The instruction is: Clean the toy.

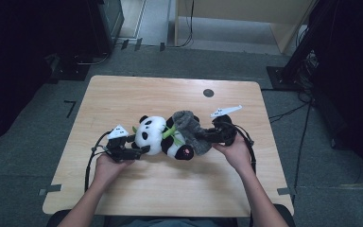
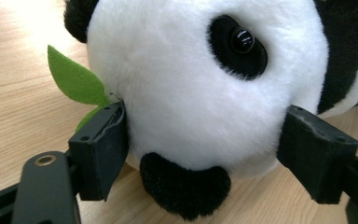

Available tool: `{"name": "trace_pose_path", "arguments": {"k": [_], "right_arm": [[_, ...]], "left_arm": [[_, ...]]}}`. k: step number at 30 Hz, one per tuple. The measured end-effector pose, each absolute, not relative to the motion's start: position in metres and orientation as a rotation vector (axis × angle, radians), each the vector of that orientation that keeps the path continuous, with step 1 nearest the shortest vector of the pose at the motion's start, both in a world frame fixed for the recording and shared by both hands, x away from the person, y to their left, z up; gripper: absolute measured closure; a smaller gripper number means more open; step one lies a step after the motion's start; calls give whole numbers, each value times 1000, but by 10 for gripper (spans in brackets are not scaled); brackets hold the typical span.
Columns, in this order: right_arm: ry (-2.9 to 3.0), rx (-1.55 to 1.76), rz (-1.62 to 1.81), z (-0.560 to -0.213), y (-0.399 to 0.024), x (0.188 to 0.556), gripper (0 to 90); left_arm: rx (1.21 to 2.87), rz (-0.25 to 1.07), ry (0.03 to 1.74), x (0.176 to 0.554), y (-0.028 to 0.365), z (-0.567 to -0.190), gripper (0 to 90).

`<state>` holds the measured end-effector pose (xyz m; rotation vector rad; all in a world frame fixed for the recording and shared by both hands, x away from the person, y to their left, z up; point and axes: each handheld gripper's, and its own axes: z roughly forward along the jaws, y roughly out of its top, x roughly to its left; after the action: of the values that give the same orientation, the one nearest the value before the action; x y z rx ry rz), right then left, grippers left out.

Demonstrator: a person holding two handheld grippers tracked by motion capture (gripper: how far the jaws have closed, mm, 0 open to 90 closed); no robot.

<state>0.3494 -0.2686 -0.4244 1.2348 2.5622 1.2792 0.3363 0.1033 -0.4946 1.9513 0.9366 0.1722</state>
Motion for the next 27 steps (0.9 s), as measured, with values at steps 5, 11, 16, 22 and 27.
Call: {"name": "trace_pose_path", "arguments": {"k": [5, 11, 16, 22, 27], "right_arm": [[2572, 1261, 1237, -431, -278, 345, 755], [2575, 1311, 1172, -440, -292, 339, 756], [2566, 1345, 1141, -442, -301, 336, 760], [2525, 1346, 1199, -422, -303, 332, 769], [2501, 1342, 1238, -399, -295, 330, 771]], "left_arm": [[1955, 174, 929, 336, 102, -495, 177], [1957, 176, 925, 337, 103, -495, 176], [1953, 178, 925, 337, 103, -495, 171], [1951, 173, 930, 337, 103, -494, 172], [1951, 176, 927, 337, 103, -494, 182]]}}
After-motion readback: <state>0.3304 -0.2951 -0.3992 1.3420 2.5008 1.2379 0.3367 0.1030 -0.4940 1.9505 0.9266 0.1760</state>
